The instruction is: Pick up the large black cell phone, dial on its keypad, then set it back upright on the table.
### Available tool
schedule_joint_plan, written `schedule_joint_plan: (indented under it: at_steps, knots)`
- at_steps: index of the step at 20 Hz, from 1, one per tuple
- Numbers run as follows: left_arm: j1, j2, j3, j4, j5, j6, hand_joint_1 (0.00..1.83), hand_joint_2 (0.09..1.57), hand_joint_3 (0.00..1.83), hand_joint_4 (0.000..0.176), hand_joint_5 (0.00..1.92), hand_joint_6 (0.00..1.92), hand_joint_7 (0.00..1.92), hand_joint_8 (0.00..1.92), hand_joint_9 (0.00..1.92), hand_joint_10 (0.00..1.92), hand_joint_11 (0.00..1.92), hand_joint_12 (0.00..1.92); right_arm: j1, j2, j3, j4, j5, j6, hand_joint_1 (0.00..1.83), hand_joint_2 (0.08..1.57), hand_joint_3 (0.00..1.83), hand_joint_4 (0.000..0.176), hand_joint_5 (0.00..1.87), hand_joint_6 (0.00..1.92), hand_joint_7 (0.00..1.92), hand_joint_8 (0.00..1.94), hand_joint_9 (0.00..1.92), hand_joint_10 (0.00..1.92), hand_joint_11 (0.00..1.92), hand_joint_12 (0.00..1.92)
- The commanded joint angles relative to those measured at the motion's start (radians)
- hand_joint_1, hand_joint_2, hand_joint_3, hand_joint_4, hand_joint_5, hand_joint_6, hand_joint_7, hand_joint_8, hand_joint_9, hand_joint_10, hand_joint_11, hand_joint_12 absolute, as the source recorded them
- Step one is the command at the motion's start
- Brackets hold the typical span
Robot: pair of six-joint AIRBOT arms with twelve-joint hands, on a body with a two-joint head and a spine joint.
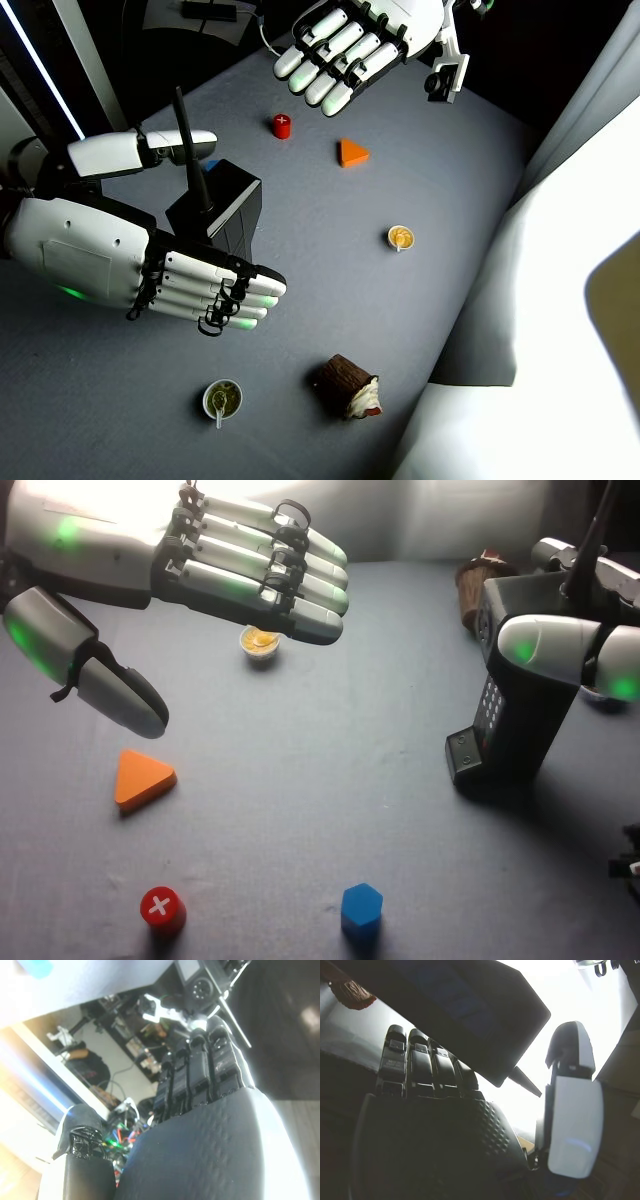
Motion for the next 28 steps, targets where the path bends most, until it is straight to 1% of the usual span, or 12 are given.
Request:
schedule_joint_plan:
  at_steps: [1, 6, 12, 14, 15, 16, 18, 19, 20, 21, 24, 28]
  knots:
    - [-0.027, 0.006, 0.003, -0.109, -0.042, -0.004, 0.07, 1.21, 0.0, 0.0, 0.08, 0.0, 0.09, 0.0, 0.08, 0.0, 0.0, 0.22, 0.018, 0.005, 0.004, -0.029, 0.108, 0.012, 0.87, 1.0, 0.02, 0.0, 0.0, 0.0, 0.0, 0.0, 0.0, 0.0, 0.0, 0.0]
    - [-0.029, 0.006, 0.003, -0.108, -0.042, -0.004, 0.05, 1.21, 0.0, 0.0, 0.06, 0.0, 0.07, 0.0, 0.07, 0.0, 0.0, 0.17, 0.018, -0.005, 0.006, -0.029, 0.108, 0.012, 0.86, 1.03, 0.02, 0.0, 0.0, 0.0, 0.0, 0.0, 0.0, 0.0, 0.0, 0.0]
    - [-0.036, 0.004, 0.004, -0.093, -0.042, -0.004, 0.06, 1.21, 0.0, 0.0, 0.07, 0.0, 0.07, 0.0, 0.07, 0.0, 0.0, 0.2, 0.012, -0.007, 0.024, -0.029, 0.109, 0.015, 1.22, 1.17, 0.06, 0.0, 0.0, 0.0, 0.0, 0.0, 0.0, 0.0, 0.02, 0.01]
    - [-0.043, 0.002, 0.003, -0.093, -0.037, -0.017, 0.05, 1.21, 0.0, 0.0, 0.07, 0.0, 0.07, 0.0, 0.07, 0.0, 0.0, 0.18, 0.009, -0.007, 0.03, -0.029, 0.109, 0.016, 1.36, 1.17, 0.0, 0.0, 0.15, 0.01, 0.16, 0.01, 0.17, 0.01, 0.0, 0.54]
    - [-0.044, 0.002, 0.003, -0.092, -0.036, -0.022, 0.04, 1.21, 0.0, 0.0, 0.07, 0.0, 0.07, 0.0, 0.06, 0.0, 0.0, 0.16, 0.009, -0.007, 0.031, -0.029, 0.109, 0.017, 1.4, 1.17, 0.0, 0.0, 0.36, 0.03, 0.39, 0.03, 0.4, 0.04, 0.1, 0.83]
    - [-0.044, 0.002, 0.003, -0.092, -0.035, -0.023, 0.05, 1.21, 0.0, 0.0, 0.07, 0.0, 0.07, 0.0, 0.05, 0.0, 0.0, 0.15, 0.009, -0.007, 0.032, -0.029, 0.109, 0.017, 1.4, 1.19, 0.0, 0.0, 0.47, 0.02, 0.5, 0.02, 0.52, 0.04, 0.15, 0.98]
    - [-0.044, 0.001, 0.003, -0.092, -0.025, -0.023, 0.02, 1.21, 0.0, 0.0, 0.06, 0.0, 0.06, 0.0, 0.04, 0.0, 0.0, 0.12, 0.009, -0.008, 0.032, -0.029, 0.109, 0.017, 1.37, 1.2, 0.0, 0.0, 0.81, 0.02, 0.87, 0.03, 0.89, 0.07, 0.49, 1.04]
    - [-0.045, 0.001, 0.003, -0.093, -0.013, -0.028, 0.01, 1.21, 0.0, 0.0, 0.07, 0.0, 0.06, 0.0, 0.04, 0.0, 0.0, 0.12, 0.009, -0.008, 0.032, -0.029, 0.109, 0.017, 1.39, 1.06, 0.0, 0.0, 0.97, 0.65, 1.31, 0.01, 1.17, 0.58, 0.65, 1.1]
    - [-0.046, 0.001, 0.002, -0.091, -0.012, -0.031, 0.04, 1.21, 0.0, 0.0, 0.08, 0.01, 0.07, 0.01, 0.04, 0.0, 0.0, 0.12, 0.008, -0.008, 0.032, -0.029, 0.109, 0.018, 1.37, 1.11, 0.03, 0.0, 0.83, 1.04, 1.0, 0.81, 1.04, 1.03, 0.86, 0.95]
    - [-0.043, 0.0, 0.002, -0.087, -0.01, -0.033, 0.06, 1.21, 0.0, 0.0, 0.09, 0.0, 0.08, 0.0, 0.05, 0.0, 0.0, 0.16, 0.007, -0.008, 0.032, -0.029, 0.11, 0.018, 1.36, 1.15, 0.01, 0.0, 0.77, 1.14, 0.9, 1.04, 0.97, 1.21, 0.87, 1.08]
    - [-0.038, 0.001, -0.005, -0.083, -0.011, -0.035, 0.07, 1.21, 0.0, 0.0, 0.08, 0.0, 0.07, 0.0, 0.05, 0.0, 0.0, 0.18, 0.002, -0.003, 0.027, -0.029, 0.116, 0.019, 1.38, 1.11, 0.0, 0.0, 0.94, 0.81, 0.94, 1.06, 0.98, 1.23, 1.05, 1.13]
    - [-0.018, 0.002, 0.004, -0.126, 0.023, -0.037, 0.05, 1.21, 0.0, 0.0, 0.08, 0.0, 0.08, 0.0, 0.06, 0.0, 0.0, 0.17, 0.005, 0.018, 0.019, -0.069, 0.119, 0.023, 1.38, 1.12, 0.0, 0.0, 0.96, 0.81, 0.93, 1.03, 0.93, 1.34, 1.06, 1.21]
